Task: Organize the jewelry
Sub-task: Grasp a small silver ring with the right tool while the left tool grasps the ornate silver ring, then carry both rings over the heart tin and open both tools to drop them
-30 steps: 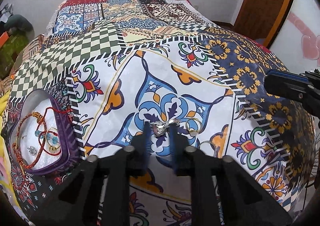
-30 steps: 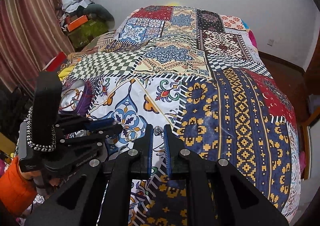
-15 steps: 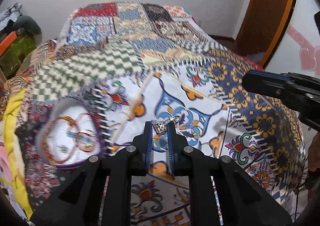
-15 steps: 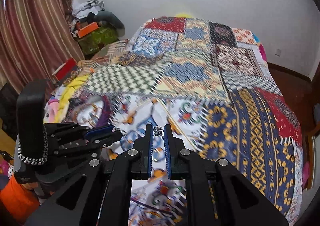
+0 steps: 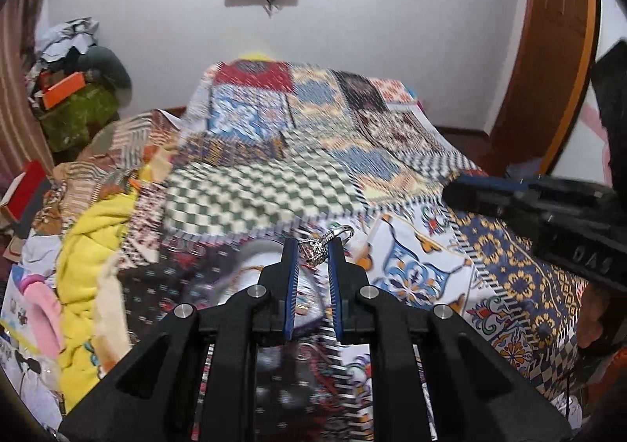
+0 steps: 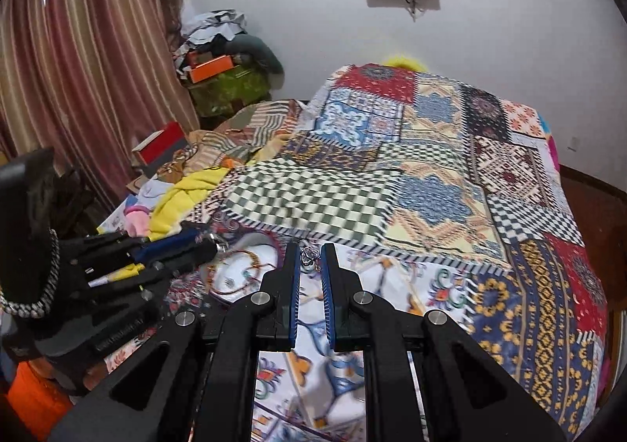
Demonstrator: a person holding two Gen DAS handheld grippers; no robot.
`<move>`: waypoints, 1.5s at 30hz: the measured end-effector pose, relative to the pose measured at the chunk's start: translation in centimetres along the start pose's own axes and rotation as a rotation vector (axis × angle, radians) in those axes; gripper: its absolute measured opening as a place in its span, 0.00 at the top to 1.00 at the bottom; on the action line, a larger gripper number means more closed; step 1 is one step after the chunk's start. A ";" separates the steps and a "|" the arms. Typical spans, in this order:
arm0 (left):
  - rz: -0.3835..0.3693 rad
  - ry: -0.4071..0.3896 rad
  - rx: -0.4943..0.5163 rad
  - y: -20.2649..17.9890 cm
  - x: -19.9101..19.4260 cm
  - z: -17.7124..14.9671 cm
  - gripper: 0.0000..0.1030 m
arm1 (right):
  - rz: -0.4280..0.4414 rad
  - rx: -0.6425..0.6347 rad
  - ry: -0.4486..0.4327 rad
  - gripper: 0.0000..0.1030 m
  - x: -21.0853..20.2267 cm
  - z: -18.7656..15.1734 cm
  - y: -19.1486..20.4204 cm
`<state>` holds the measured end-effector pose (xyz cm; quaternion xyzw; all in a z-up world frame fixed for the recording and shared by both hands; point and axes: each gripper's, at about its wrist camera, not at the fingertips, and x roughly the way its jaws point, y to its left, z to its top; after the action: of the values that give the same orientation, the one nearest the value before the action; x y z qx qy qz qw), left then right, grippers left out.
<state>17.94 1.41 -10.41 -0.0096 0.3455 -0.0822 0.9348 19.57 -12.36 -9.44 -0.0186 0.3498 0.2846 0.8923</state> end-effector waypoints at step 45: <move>0.043 0.070 -0.105 5.7 2.7 -2.0 0.87 | 0.121 -0.017 0.206 0.88 10.2 1.0 4.0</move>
<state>19.50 6.70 -14.13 -0.0481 0.3820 -0.0444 0.9218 24.18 -3.74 -14.54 -0.0342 0.4376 0.3373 0.8328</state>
